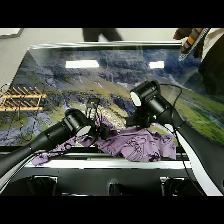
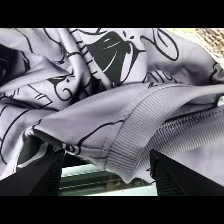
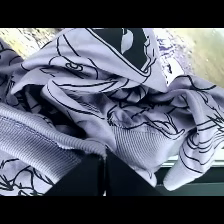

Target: Fold the clothes and pants, and hang the long-sleeved shirts on hangers.

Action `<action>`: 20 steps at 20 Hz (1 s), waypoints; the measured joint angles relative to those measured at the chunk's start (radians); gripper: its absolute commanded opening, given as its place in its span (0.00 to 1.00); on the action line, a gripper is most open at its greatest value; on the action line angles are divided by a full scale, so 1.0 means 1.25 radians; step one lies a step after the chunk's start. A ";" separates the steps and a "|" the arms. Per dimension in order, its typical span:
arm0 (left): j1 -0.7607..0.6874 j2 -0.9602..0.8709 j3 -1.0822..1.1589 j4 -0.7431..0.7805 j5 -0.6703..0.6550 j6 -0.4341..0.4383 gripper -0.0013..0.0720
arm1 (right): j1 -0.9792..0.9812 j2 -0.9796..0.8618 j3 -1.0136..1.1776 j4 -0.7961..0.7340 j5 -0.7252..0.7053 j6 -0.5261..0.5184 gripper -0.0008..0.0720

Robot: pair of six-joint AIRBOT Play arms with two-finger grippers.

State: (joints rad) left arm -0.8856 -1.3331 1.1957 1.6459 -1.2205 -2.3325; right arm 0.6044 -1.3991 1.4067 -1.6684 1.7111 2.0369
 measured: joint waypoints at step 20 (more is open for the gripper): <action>0.039 -0.075 0.019 0.025 -0.010 -0.002 0.05 | 0.000 0.009 0.000 0.033 -0.009 0.006 0.07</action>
State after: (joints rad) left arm -0.8368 -1.4265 1.2194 1.6768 -1.2327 -2.3348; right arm 0.6044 -1.3872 1.4067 -1.6276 1.7000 2.0441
